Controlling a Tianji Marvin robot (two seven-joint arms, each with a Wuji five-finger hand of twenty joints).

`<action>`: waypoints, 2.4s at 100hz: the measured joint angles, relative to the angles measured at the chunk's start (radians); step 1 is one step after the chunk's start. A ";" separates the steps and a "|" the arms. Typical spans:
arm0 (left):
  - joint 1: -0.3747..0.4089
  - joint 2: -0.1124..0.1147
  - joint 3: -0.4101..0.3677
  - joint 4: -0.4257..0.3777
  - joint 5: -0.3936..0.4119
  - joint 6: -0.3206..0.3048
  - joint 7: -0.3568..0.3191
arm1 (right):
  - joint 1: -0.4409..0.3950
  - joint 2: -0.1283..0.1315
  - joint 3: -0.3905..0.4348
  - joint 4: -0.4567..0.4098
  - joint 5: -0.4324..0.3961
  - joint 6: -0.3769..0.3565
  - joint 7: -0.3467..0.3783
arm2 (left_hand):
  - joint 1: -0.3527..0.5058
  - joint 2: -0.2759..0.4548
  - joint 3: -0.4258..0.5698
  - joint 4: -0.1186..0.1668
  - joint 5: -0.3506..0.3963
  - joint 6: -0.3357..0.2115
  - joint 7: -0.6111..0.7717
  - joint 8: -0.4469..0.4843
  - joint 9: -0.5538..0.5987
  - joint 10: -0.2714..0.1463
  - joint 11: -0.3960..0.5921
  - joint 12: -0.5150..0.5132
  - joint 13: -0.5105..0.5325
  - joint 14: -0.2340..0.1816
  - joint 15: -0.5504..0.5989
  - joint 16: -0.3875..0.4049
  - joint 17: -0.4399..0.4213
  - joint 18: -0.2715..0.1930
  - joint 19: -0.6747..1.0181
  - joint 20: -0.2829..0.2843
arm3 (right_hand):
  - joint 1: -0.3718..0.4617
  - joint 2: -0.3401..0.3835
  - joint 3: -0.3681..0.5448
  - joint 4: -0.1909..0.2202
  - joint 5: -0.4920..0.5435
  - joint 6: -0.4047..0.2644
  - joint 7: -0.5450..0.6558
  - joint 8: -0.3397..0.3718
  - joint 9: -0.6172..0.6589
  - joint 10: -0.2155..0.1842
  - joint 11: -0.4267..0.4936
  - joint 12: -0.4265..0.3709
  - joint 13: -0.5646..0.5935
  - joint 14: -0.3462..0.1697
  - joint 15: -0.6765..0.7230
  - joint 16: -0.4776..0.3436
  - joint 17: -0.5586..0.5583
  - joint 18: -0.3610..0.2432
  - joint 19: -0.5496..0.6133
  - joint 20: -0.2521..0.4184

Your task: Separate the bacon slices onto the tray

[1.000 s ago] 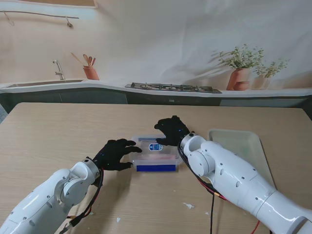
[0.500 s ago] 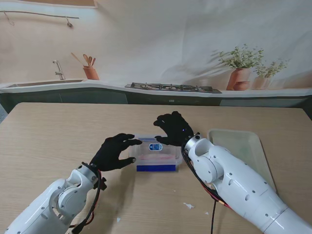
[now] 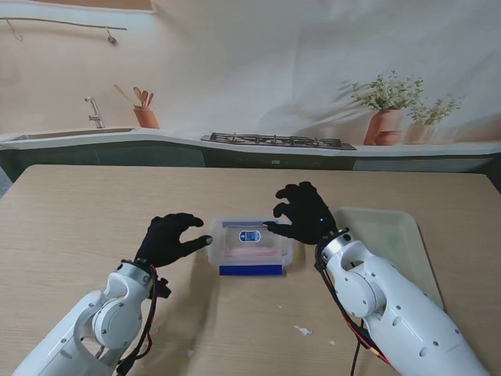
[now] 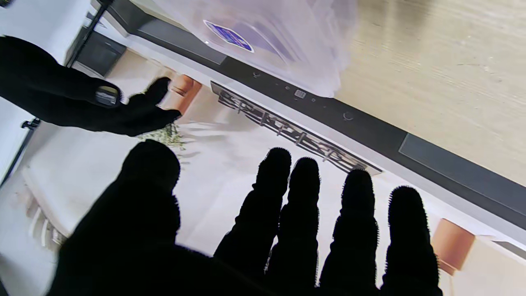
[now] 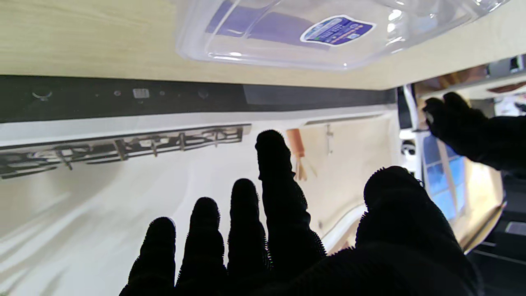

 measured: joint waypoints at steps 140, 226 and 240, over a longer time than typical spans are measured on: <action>-0.175 -0.012 0.129 0.188 -0.204 0.114 -0.132 | -0.016 0.016 -0.007 0.051 0.080 0.162 0.161 | 0.027 0.038 -0.030 0.000 0.158 0.075 -0.088 -0.025 0.094 0.050 -0.038 -0.020 0.103 0.032 0.015 0.004 0.025 0.033 0.041 -0.011 | 0.011 0.073 -0.076 0.000 0.056 0.012 -0.038 0.026 0.044 0.008 -0.028 -0.009 0.026 0.018 0.007 0.005 -0.002 0.011 0.000 0.013; -0.163 -0.018 0.110 0.187 -0.301 0.090 -0.143 | -0.012 0.008 -0.001 0.054 0.179 0.127 0.160 | 0.027 0.038 0.005 0.000 0.133 0.118 -0.099 -0.031 0.051 0.068 -0.040 -0.028 0.088 0.016 -0.021 -0.019 -0.001 0.034 -0.008 -0.026 | 0.059 0.110 -0.077 0.000 0.071 0.108 -0.027 0.017 0.044 0.008 -0.028 -0.009 0.026 0.018 -0.003 0.005 -0.011 0.010 0.000 0.015; -0.163 -0.019 0.107 0.187 -0.306 0.085 -0.141 | -0.012 0.008 0.001 0.055 0.182 0.119 0.156 | 0.027 0.038 0.015 0.000 0.133 0.118 -0.099 -0.032 0.051 0.068 -0.040 -0.028 0.088 0.016 -0.021 -0.019 -0.001 0.034 -0.010 -0.026 | 0.059 0.110 -0.077 0.000 0.072 0.113 -0.025 0.017 0.044 0.008 -0.028 -0.009 0.026 0.018 -0.003 0.005 -0.011 0.010 0.000 0.015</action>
